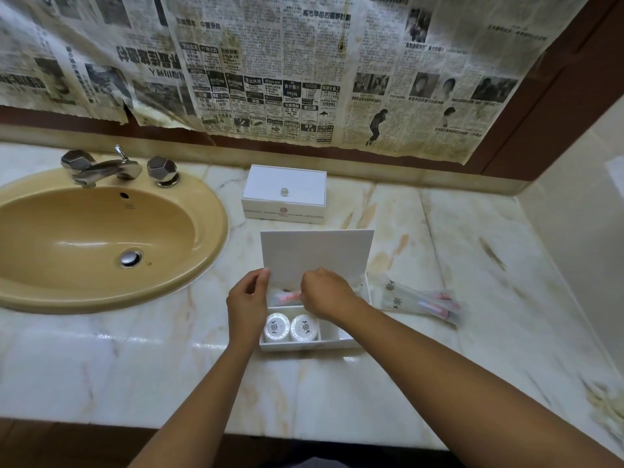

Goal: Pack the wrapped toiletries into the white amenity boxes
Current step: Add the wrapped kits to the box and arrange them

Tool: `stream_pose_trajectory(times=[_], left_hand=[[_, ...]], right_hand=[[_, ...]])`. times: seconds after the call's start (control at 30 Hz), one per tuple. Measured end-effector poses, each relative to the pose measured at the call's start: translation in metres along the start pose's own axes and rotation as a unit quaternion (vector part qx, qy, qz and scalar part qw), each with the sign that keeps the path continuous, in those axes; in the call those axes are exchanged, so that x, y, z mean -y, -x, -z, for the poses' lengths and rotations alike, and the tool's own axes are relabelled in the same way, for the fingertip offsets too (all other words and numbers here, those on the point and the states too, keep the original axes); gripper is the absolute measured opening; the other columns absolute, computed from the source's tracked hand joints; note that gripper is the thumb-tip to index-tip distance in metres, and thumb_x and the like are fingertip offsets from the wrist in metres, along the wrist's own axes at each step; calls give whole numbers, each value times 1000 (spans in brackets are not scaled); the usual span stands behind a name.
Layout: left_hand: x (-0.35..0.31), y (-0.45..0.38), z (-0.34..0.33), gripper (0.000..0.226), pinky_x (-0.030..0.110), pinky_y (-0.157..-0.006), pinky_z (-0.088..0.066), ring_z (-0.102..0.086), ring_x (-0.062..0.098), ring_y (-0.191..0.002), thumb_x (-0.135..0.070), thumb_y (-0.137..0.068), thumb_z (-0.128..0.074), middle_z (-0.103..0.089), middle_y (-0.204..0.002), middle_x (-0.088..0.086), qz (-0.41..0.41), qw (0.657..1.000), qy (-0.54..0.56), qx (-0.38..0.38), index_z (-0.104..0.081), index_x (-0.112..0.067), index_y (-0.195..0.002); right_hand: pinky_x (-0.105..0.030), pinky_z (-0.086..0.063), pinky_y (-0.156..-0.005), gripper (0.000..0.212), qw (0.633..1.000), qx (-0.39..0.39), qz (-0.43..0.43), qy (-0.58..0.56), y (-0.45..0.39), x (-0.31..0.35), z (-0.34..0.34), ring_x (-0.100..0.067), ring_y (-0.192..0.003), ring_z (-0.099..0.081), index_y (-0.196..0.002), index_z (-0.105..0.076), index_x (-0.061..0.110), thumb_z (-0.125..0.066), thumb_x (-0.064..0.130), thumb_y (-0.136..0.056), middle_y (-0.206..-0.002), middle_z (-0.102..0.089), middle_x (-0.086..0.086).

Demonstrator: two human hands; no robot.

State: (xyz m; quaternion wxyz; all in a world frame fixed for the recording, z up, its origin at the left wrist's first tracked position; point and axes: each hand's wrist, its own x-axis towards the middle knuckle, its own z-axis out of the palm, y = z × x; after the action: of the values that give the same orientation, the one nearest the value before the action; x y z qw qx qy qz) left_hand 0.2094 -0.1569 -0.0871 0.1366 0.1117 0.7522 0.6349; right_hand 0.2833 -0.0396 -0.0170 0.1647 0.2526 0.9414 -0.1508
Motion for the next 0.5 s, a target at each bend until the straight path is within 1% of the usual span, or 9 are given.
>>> stream_pose_trajectory(times=[0.03, 0.07, 0.1, 0.13, 0.23, 0.3, 0.37, 0.4, 0.5], left_hand=[[0, 0, 0, 17, 4, -68, -44, -63, -7, -77, -22, -97, -57, -72, -89, -8, 1, 1000, 0, -1, -71, -14, -94], [0, 0, 0, 17, 4, -68, -44, -63, -7, -78, -23, -97, -57, -72, -89, -9, 0, 1000, -2, -2, -71, -15, -94], [-1, 0, -1, 16, 4, -68, -43, -63, -7, -78, -23, -97, -57, -72, -89, -9, -2, 1000, -3, -2, -71, -15, -94], [-1, 0, -1, 16, 4, -68, -43, -62, -8, -77, -22, -97, -57, -71, -89, -9, -3, 1000, -5, -4, -71, -15, -94], [0, 0, 0, 16, 5, -67, -44, -62, -7, -75, -22, -97, -57, -71, -87, -8, -6, 1000, -9, -6, -71, -14, -94], [1, -1, 0, 17, 6, -67, -45, -61, -6, -74, -23, -97, -57, -71, -88, -7, -5, 1000, -12, -5, -71, -14, -95], [1, -1, 0, 16, 6, -66, -45, -61, -7, -72, -23, -97, -57, -71, -87, -8, -4, 1000, -11, -6, -71, -15, -95], [0, -1, -1, 15, 5, -66, -44, -61, -8, -73, -22, -97, -57, -71, -88, -9, -3, 1000, -10, -7, -71, -15, -95], [0, 0, -1, 14, 3, -67, -43, -62, -9, -78, -22, -96, -57, -70, -89, -11, -1, 1000, -10, -8, -70, -17, -95]], right_hand=[[-28, -37, -66, 26, 1000, 11, -4, -9, -1, -1, 0, -28, -75, -50, -70, -48, 10, -55, 19, -93, -73, -49, -5], [-29, -40, -68, 25, 1000, 18, -3, -15, 0, -1, 2, -27, -78, -51, -82, -56, 8, -53, 29, -96, -83, -56, -8], [-30, -42, -70, 31, 1000, 19, 1, -12, 0, -1, 3, -27, -81, -53, -94, -61, 9, -49, 37, -97, -93, -60, -9], [-32, -43, -72, 37, 1000, 11, 9, -6, 1, -1, 4, -26, -85, -55, -101, -63, 10, -45, 42, -98, -99, -61, -8], [-35, -43, -78, 51, 999, 2, 44, -7, 5, 1, 0, -24, -96, -55, -104, -69, 15, -36, 54, -97, -105, -60, -7], [-38, -42, -85, 57, 998, 40, 49, -14, 8, 0, -8, -24, -105, -52, -114, -67, 21, -31, 61, -95, -113, -58, -7], [-40, -40, -92, 60, 997, 59, 47, -8, 11, -2, -14, -25, -115, -48, -126, -61, 25, -27, 64, -95, -123, -55, -7], [-40, -39, -93, 60, 997, 56, 46, -3, 12, -2, -15, -25, -117, -47, -128, -60, 26, -26, 65, -95, -124, -54, -7], [-40, -40, -91, 61, 999, 13, 51, -6, 15, -1, -9, -25, -113, -49, -123, -63, 24, -28, 64, -95, -121, -55, -8]])
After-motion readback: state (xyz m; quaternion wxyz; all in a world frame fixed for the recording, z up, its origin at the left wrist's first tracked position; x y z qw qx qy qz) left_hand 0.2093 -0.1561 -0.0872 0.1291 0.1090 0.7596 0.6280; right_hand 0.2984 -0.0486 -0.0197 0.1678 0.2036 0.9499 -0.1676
